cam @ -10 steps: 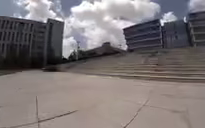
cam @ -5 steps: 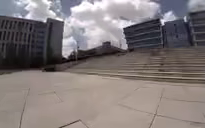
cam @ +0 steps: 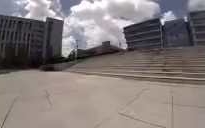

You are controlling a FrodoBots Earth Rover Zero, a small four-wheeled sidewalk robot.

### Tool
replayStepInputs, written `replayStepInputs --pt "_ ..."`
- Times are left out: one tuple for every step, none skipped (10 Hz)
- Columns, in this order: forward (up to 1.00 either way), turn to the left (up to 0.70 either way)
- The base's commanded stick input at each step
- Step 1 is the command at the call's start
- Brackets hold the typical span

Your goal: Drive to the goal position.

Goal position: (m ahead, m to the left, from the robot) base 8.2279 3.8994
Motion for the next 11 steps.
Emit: replayStepInputs --pt "0.70 0.35" --pt "0.70 0.35" --pt "0.70 0.34" --pt "0.70 0.02" --pt "0.70 0.03" --pt "0.70 0.00" --pt "0.70 0.12" --pt "0.70 0.35" --pt "0.70 0.35" --pt "0.70 0.35" --pt "0.70 0.35"
